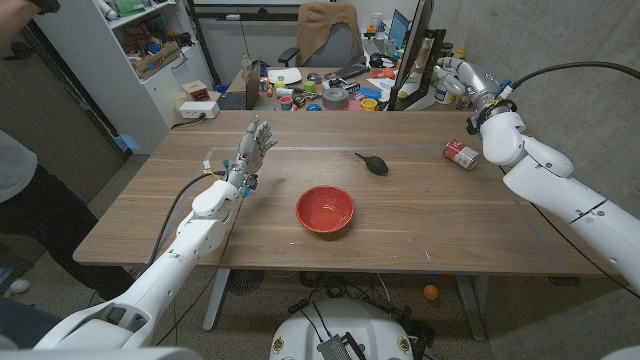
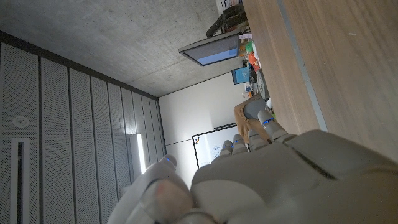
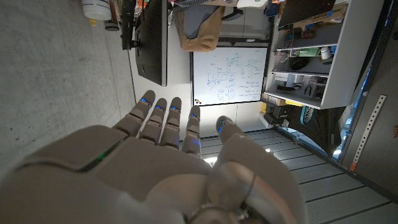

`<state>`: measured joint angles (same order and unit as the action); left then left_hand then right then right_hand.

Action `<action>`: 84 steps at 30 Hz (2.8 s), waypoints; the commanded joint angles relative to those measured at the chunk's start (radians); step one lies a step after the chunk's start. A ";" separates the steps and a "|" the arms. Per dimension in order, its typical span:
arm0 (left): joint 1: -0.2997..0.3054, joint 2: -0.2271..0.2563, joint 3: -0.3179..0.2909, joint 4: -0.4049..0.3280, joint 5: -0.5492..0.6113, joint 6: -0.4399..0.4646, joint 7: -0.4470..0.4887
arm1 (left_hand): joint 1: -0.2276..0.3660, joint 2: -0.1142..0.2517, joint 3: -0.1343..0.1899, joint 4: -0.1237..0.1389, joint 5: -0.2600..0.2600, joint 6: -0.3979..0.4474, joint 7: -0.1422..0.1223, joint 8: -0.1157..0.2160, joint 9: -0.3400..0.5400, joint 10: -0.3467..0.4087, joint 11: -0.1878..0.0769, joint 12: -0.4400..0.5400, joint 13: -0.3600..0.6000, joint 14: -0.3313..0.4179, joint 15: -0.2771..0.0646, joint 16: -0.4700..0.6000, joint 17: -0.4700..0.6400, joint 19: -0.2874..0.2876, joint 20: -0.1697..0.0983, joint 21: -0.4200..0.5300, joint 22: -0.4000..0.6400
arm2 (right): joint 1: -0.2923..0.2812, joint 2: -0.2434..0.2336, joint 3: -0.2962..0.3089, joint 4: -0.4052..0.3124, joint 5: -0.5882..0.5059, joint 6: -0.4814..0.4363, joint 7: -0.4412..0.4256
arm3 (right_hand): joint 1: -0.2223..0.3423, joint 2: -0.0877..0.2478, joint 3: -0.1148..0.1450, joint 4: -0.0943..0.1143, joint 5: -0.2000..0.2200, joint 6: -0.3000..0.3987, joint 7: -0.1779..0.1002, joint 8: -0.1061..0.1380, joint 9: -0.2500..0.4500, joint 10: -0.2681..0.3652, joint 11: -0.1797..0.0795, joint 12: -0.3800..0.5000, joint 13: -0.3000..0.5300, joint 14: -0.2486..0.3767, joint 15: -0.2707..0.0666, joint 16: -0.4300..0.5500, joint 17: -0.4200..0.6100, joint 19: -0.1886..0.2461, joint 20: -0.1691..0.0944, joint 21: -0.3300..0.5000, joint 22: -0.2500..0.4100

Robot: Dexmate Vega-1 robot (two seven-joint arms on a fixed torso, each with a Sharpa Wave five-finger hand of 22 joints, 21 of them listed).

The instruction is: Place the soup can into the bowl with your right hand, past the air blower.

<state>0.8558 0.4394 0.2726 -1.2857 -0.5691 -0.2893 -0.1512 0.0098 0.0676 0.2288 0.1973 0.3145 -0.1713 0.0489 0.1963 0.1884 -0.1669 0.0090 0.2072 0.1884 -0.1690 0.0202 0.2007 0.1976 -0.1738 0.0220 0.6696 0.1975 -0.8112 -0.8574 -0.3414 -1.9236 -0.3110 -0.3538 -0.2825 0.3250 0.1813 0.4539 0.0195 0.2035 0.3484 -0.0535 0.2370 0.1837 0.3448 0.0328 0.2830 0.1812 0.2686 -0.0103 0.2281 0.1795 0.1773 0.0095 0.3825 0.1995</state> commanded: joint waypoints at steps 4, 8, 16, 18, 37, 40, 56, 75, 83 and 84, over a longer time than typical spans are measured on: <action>0.014 0.006 0.009 -0.027 0.013 0.001 0.020 | -0.006 0.107 0.000 -0.007 0.007 -0.233 -0.005 -0.001 0.003 -0.227 0.004 0.003 0.005 -0.163 0.005 0.003 0.002 -0.117 0.006 -0.001 0.002 | 0.035 0.123 -0.053 0.028 -0.383 -0.268 -0.210 | 0.039 0.000 0.063 0.009 0.016 0.144 0.000 0.013 0.002 0.145 -0.013 0.028 0.001 0.184 -0.046 0.021 0.001 0.133 -0.002 0.064 0.011; 0.023 0.008 0.008 -0.039 0.013 0.001 0.026 | -0.006 0.107 0.000 -0.007 0.007 -0.233 -0.005 0.000 0.003 -0.227 0.004 0.003 0.005 -0.163 0.005 0.003 0.002 -0.117 0.006 -0.001 0.002 | 0.054 0.155 -0.068 0.052 -0.453 -0.309 -0.237 | 0.052 0.000 0.088 0.010 0.021 0.191 -0.001 0.014 0.002 0.194 -0.023 0.034 0.001 0.239 -0.058 0.021 0.000 0.169 -0.015 0.087 0.015; 0.039 0.013 0.008 -0.061 0.015 -0.002 0.038 | -0.005 0.107 0.000 -0.007 0.007 -0.233 -0.005 -0.001 0.003 -0.228 0.004 0.002 0.005 -0.164 0.004 0.003 0.002 -0.117 0.006 -0.001 0.002 | 0.089 0.184 -0.071 0.070 -0.487 -0.360 -0.163 | 0.060 -0.021 0.098 -0.001 0.021 0.200 -0.003 0.001 0.002 0.192 -0.026 0.019 0.000 0.241 -0.057 -0.001 -0.001 0.150 0.008 0.089 0.016; 0.043 0.016 0.007 -0.067 0.016 -0.003 0.041 | -0.005 0.107 0.000 -0.007 0.008 -0.233 -0.006 -0.001 0.003 -0.229 0.003 0.002 0.005 -0.164 0.004 0.003 0.002 -0.118 0.007 -0.002 0.002 | 0.100 0.180 -0.069 0.066 -0.476 -0.370 -0.110 | 0.059 -0.032 0.089 -0.009 0.018 0.171 -0.011 -0.020 0.002 0.155 -0.028 -0.004 0.001 0.198 -0.052 -0.022 0.005 0.117 0.043 0.079 0.015; 0.063 0.026 0.003 -0.086 -0.005 0.011 0.041 | -0.005 0.106 -0.001 -0.007 0.008 -0.233 -0.006 -0.001 0.003 -0.232 0.006 0.001 0.005 -0.169 0.007 0.001 0.002 -0.119 0.005 -0.003 0.001 | 0.236 0.153 -0.166 0.107 -0.574 -0.509 0.192 | 0.069 -0.018 0.056 -0.032 0.012 0.021 -0.022 -0.065 0.006 0.043 -0.044 -0.067 0.004 0.085 -0.048 -0.040 0.019 0.049 0.052 0.058 0.010; 0.067 0.028 0.002 -0.089 -0.005 0.012 0.043 | -0.005 0.106 -0.001 -0.007 0.008 -0.233 -0.007 -0.001 0.003 -0.232 0.006 0.001 0.005 -0.168 0.007 0.002 0.002 -0.118 0.005 -0.003 0.001 | 0.253 0.133 -0.178 0.095 -0.571 -0.520 0.281 | 0.076 -0.039 0.040 -0.051 0.010 -0.041 -0.021 -0.068 0.007 0.000 -0.047 -0.082 0.005 0.040 -0.036 -0.048 0.014 0.024 0.068 0.049 0.008; 0.071 0.045 0.006 -0.110 -0.005 0.031 0.039 | -0.003 0.101 -0.002 -0.010 0.008 -0.227 -0.013 0.001 0.003 -0.227 0.005 0.003 0.005 -0.164 0.005 0.004 0.002 -0.118 0.004 -0.004 0.001 | 0.421 0.006 -0.275 0.120 -0.446 -0.519 0.833 | 0.067 -0.078 -0.034 -0.138 0.040 -0.643 0.002 -0.060 0.015 -0.588 -0.002 -0.106 0.013 -0.396 0.086 -0.050 0.008 -0.205 0.207 -0.110 -0.011; 0.064 0.043 0.012 -0.101 -0.004 0.029 0.029 | -0.003 0.094 -0.007 -0.011 0.006 -0.225 -0.015 0.001 0.003 -0.228 0.006 0.003 0.005 -0.166 0.005 0.003 0.001 -0.118 0.004 -0.006 0.000 | 0.477 -0.007 -0.351 0.171 -0.498 -0.569 0.950 | -0.112 -0.155 -0.157 -0.051 -0.020 -0.674 0.022 -0.046 0.024 -0.609 0.011 -0.082 0.016 -0.400 0.081 -0.034 0.014 -0.192 0.206 -0.131 -0.009; 0.066 0.044 0.012 -0.105 -0.003 0.028 0.028 | -0.003 0.093 -0.009 -0.011 0.006 -0.225 -0.014 0.001 0.003 -0.227 0.007 0.003 0.005 -0.166 0.006 0.003 0.001 -0.118 0.006 -0.007 0.000 | 0.490 -0.002 -0.373 0.203 -0.520 -0.569 0.977 | -0.120 -0.184 -0.177 -0.056 -0.012 -0.670 0.019 -0.040 0.023 -0.596 0.007 -0.074 0.016 -0.375 0.074 -0.028 0.010 -0.166 0.203 -0.128 -0.010; 0.066 0.044 0.012 -0.105 -0.003 0.028 0.027 | -0.003 0.093 -0.009 -0.011 0.006 -0.225 -0.016 0.001 0.003 -0.227 0.006 0.003 0.005 -0.165 0.006 0.003 0.001 -0.118 0.005 -0.007 0.000 | 0.494 -0.001 -0.381 0.208 -0.528 -0.566 0.983 | -0.119 -0.185 -0.177 -0.057 -0.011 -0.670 0.019 -0.039 0.023 -0.597 0.007 -0.074 0.016 -0.374 0.074 -0.028 0.010 -0.165 0.203 -0.128 -0.010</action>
<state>0.9228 0.4836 0.2829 -1.3923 -0.5735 -0.2578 -0.1197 0.0098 0.0676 0.2215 0.1901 0.3184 -0.1696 0.0407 0.1963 0.1882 -0.1722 0.0143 0.2071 0.1884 -0.1723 0.0234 0.2007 0.1951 -0.1738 0.0218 0.6651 0.1954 -0.3437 -0.8592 -0.6828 -1.7547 -0.8073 -0.9167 0.6492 0.2005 0.0107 0.2825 -0.0340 0.1842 -0.1771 -0.0371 0.1897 0.2025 -0.1717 0.0397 0.2012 0.1932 -0.1150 0.0661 0.1934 0.1886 -0.0020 0.2120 0.2514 0.1886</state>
